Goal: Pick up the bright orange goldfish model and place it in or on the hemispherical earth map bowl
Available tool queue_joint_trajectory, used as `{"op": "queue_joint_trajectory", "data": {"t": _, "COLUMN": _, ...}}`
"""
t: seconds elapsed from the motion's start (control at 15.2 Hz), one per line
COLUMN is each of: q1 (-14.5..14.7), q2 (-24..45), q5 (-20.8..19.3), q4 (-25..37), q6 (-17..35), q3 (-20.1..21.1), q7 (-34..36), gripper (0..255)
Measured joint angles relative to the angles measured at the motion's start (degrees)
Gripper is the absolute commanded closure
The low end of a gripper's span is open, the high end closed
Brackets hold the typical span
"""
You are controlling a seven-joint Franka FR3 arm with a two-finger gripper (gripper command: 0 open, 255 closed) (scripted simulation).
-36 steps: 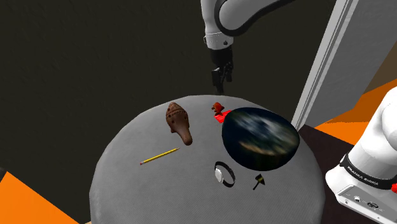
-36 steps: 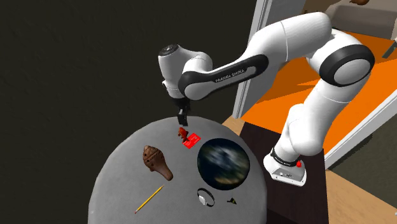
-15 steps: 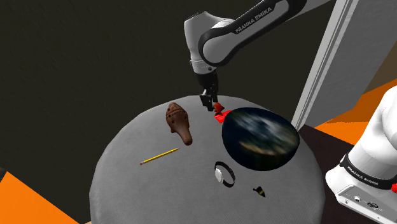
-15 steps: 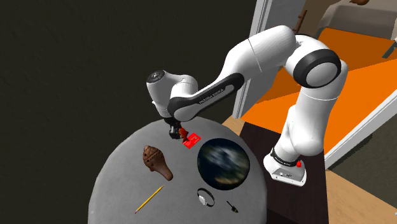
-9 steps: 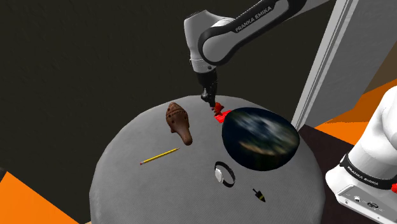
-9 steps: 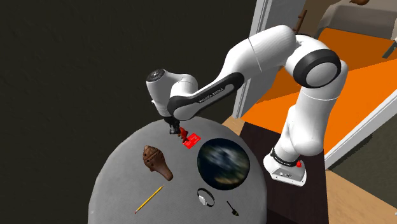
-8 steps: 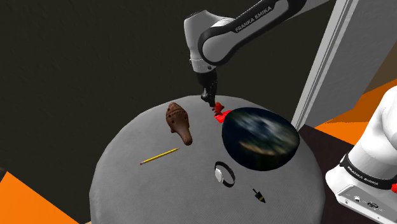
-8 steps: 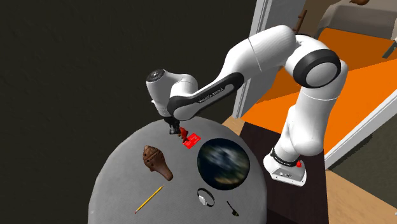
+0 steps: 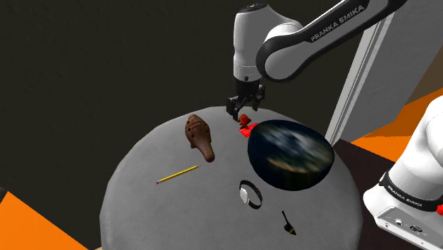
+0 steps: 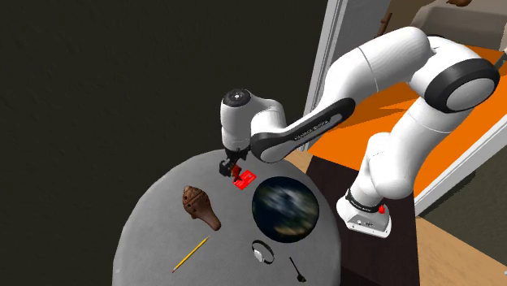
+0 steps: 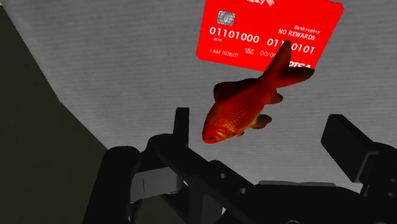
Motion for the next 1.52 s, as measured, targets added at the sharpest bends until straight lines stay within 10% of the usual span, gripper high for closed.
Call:
{"op": "queue_joint_trajectory", "data": {"t": 0.92, "q1": -0.75, "q2": 1.77, "q5": -2.65, "q4": -4.05, "q6": 7.36, "q3": 0.69, "q7": 9.05, "gripper": 0}}
{"op": "queue_joint_trajectory", "data": {"t": 0.99, "q1": -0.75, "q2": 1.77, "q5": -2.65, "q4": -4.05, "q6": 7.36, "q3": 0.69, "q7": 9.05, "gripper": 255}}
{"op": "queue_joint_trajectory", "data": {"t": 1.52, "q1": -0.74, "q2": 1.76, "q5": -2.64, "q4": -3.98, "q6": 7.33, "q3": 0.69, "q7": 9.05, "gripper": 255}}
